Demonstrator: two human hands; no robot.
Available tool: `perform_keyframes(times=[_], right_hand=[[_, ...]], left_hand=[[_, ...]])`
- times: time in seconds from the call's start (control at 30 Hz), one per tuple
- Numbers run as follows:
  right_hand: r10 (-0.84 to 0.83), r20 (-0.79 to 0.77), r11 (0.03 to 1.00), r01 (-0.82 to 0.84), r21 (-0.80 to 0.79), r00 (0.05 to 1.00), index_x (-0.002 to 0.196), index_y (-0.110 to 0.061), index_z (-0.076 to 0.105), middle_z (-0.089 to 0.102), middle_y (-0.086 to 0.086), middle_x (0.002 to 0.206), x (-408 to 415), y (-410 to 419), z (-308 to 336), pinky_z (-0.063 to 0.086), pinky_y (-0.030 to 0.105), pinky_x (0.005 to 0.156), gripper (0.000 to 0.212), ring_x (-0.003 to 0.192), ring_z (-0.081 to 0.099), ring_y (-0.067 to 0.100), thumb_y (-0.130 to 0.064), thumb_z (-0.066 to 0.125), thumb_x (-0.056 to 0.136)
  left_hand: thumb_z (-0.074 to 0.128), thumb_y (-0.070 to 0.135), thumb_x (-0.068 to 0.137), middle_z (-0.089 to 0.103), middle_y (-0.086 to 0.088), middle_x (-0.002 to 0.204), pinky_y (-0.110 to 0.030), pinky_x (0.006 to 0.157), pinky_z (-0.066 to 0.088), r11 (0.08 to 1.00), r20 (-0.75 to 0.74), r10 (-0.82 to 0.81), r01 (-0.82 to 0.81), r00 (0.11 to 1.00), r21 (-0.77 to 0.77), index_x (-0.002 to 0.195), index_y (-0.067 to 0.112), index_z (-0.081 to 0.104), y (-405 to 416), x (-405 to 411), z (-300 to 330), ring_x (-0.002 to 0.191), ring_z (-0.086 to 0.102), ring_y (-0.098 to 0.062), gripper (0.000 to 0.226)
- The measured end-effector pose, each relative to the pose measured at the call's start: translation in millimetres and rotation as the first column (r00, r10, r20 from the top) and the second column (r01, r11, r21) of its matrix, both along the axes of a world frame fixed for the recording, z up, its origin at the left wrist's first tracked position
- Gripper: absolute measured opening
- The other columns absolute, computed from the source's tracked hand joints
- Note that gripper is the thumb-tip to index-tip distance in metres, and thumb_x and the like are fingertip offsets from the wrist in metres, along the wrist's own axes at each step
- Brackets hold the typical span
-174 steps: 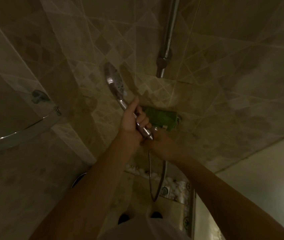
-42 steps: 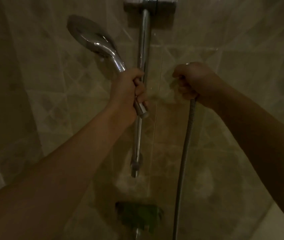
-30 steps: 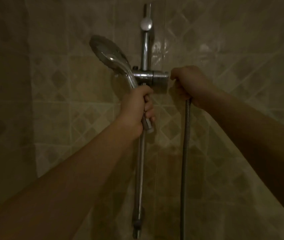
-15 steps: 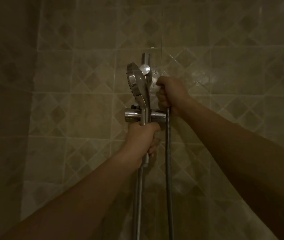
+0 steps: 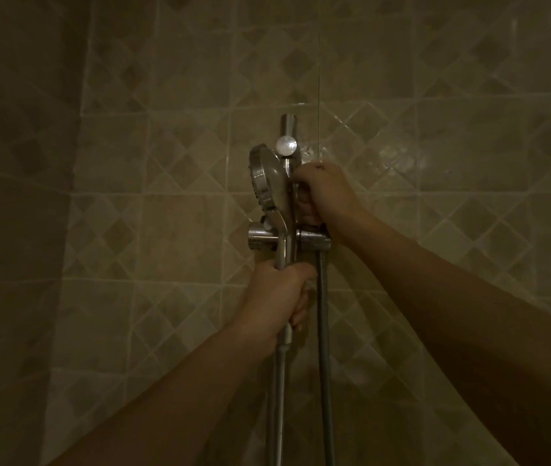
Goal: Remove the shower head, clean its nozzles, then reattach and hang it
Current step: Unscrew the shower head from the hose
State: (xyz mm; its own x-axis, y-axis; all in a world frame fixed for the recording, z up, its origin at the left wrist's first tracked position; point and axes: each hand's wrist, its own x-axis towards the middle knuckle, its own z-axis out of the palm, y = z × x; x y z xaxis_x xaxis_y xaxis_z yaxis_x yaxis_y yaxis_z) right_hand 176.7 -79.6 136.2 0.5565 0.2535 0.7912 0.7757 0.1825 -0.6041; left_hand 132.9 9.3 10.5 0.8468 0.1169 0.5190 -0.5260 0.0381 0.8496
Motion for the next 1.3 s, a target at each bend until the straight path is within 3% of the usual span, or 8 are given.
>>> perform_keyframes(times=[0.13, 0.3, 0.53, 0.77, 0.93, 1.07, 1.17, 1.3], right_hand=[[-0.131, 0.098, 0.991, 0.132, -0.005, 0.987, 0.06, -0.016, 0.044, 0.037, 0.002, 0.05, 3.6, -0.8, -5.1, 0.028, 0.024, 0.042, 0.025, 0.039, 0.034, 0.014, -0.016, 0.053, 0.083], [-0.307, 0.187, 0.952, 0.299, 0.071, 0.933, 0.069, -0.003, 0.056, 0.046, 0.004, 0.054, 6.6, 2.8, -10.2, 0.037, 0.024, 0.05, 0.02, 0.048, 0.046, 0.014, -0.017, 0.06, 0.083], [-0.253, 0.048, 0.964, 0.247, 0.097, 0.966, 0.054, -0.023, 0.044, 0.044, -0.005, 0.044, 7.4, -0.2, -9.9, 0.034, 0.025, 0.041, 0.031, 0.04, 0.044, 0.014, -0.022, 0.061, 0.08], [-0.226, 0.044, 0.966, 0.219, 0.136, 0.973, 0.049, -0.024, 0.045, 0.042, -0.001, 0.042, 5.9, 0.8, -8.9, 0.033, 0.025, 0.039, 0.035, 0.037, 0.042, 0.018, -0.017, 0.061, 0.079], [-0.203, 0.014, 0.969, 0.199, 0.145, 0.979, 0.059, -0.02, 0.043, 0.042, -0.003, 0.043, 1.0, 0.4, -5.3, 0.033, 0.025, 0.04, 0.026, 0.039, 0.04, 0.018, -0.016, 0.06, 0.078], [-0.368, 0.175, 0.93, 0.359, 0.083, 0.913, 0.061, -0.011, 0.048, 0.048, 0.008, 0.056, -10.1, 3.3, -12.2, 0.04, 0.031, 0.052, 0.023, 0.053, 0.049, 0.019, -0.019, 0.06, 0.079], [-0.406, 0.306, 0.91, 0.41, 0.054, 0.861, 0.063, 0.003, 0.047, 0.044, 0.007, 0.056, -23.7, 9.8, -23.9, 0.036, 0.024, 0.05, 0.027, 0.052, 0.044, 0.011, -0.017, 0.058, 0.077], [-0.367, 0.473, 0.889, 0.452, -0.075, 0.801, 0.059, -0.013, 0.045, 0.043, -0.003, 0.053, -43.7, 32.3, -59.1, 0.033, 0.019, 0.048, 0.026, 0.05, 0.038, 0.004, -0.019, 0.059, 0.08]], left_hand=[[0.066, 0.019, 0.083, 0.034, 0.0, 0.04, -0.023, 0.038, 0.03, 1.0, 0.009, -0.015, 0.015, 1.0, 0.0, 0.048, 0.022, 0.048, 1.9, 0.7, -5.6, 0.031, 0.03, -0.016, 0.039], [0.064, 0.017, 0.088, 0.032, 0.0, 0.039, -0.022, 0.037, 0.03, 1.0, -0.001, 0.005, -0.005, 1.0, -0.022, 0.063, 0.016, 0.044, 3.7, 0.0, -8.4, 0.031, 0.029, -0.016, 0.032], [0.06, 0.014, 0.09, 0.034, -0.002, 0.041, -0.022, 0.038, 0.031, 1.0, -0.027, -0.004, 0.004, 1.0, -0.024, 0.063, 0.015, 0.044, 5.1, -8.6, -6.8, 0.033, 0.03, -0.017, 0.031], [0.058, 0.011, 0.091, 0.033, -0.002, 0.042, -0.022, 0.038, 0.032, 1.0, -0.019, 0.01, -0.01, 1.0, -0.001, 0.073, 0.011, 0.042, 6.5, -18.0, -5.2, 0.034, 0.03, -0.017, 0.024], [0.058, 0.01, 0.092, 0.034, -0.001, 0.041, -0.022, 0.039, 0.033, 1.0, -0.016, 0.0, -0.001, 1.0, -0.014, 0.07, 0.013, 0.043, 9.4, -22.9, -4.6, 0.033, 0.031, -0.016, 0.027], [0.06, 0.012, 0.09, 0.033, -0.003, 0.042, -0.024, 0.041, 0.032, 1.0, -0.016, 0.011, -0.011, 1.0, -0.018, 0.061, 0.014, 0.044, 13.6, -29.4, -10.4, 0.034, 0.031, -0.018, 0.033], [0.06, 0.012, 0.09, 0.034, -0.004, 0.042, -0.024, 0.04, 0.032, 0.999, -0.025, 0.039, -0.039, 0.999, -0.011, 0.058, 0.015, 0.045, 24.2, -37.3, -18.5, 0.034, 0.032, -0.019, 0.036], [0.059, 0.009, 0.09, 0.034, -0.003, 0.04, -0.021, 0.038, 0.029, 0.993, -0.053, 0.1, -0.103, 0.994, -0.063, 0.058, 0.013, 0.043, 46.0, -52.4, -40.7, 0.03, 0.03, -0.017, 0.036]])
